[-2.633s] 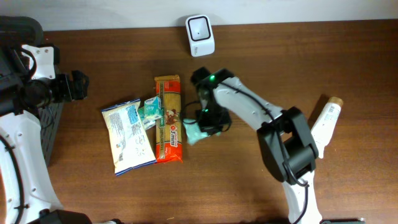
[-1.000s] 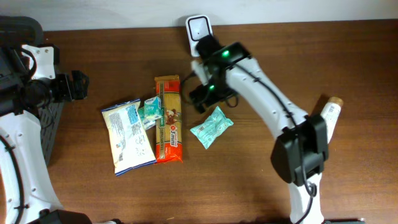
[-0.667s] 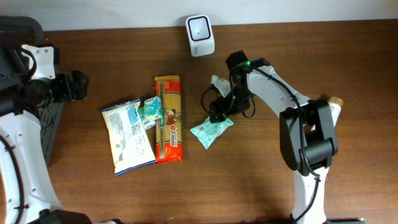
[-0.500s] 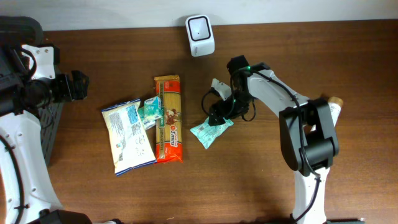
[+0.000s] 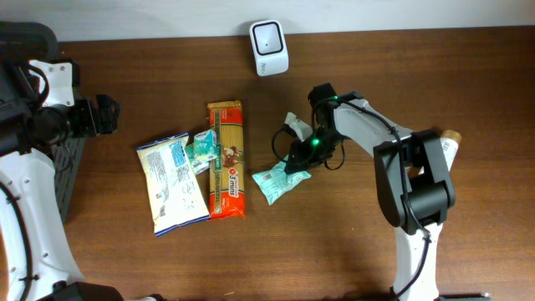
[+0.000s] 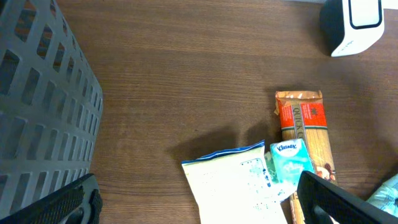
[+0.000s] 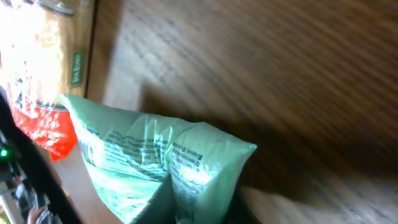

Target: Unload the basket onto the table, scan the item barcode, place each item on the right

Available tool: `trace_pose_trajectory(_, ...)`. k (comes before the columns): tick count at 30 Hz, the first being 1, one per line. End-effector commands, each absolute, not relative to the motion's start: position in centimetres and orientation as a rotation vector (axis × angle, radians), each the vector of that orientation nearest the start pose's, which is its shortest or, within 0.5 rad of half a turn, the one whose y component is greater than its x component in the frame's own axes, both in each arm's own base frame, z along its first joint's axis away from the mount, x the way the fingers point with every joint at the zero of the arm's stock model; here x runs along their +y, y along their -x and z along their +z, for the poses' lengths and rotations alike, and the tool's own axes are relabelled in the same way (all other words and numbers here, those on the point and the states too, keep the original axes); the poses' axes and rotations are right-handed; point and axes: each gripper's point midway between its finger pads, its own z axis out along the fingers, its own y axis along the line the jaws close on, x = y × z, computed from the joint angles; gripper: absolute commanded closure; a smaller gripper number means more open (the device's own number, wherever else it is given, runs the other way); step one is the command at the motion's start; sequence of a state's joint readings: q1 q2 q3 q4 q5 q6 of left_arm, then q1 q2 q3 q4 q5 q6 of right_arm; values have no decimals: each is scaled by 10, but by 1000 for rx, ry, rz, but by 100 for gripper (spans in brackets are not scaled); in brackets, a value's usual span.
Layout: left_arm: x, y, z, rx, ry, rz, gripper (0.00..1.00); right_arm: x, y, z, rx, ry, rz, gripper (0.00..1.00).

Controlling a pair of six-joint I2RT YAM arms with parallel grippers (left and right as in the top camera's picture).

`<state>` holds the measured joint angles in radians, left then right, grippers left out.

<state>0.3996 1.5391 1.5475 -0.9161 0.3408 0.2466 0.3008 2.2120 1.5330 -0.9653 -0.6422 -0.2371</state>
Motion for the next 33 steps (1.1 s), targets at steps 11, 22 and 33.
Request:
trace_pose_trajectory(11,102,-393,257,2400,24,-133,1,158,-357,209,2671,256,860,96)
trace_pose_trajectory(22,102,-393,257,2400,24,-133,1,168,-358,280,2531,225,595,96)
trace_pose_trajectory(33,102,-393,257,2400,24,-134,1,174,-599,295,2039,311,-488,96)
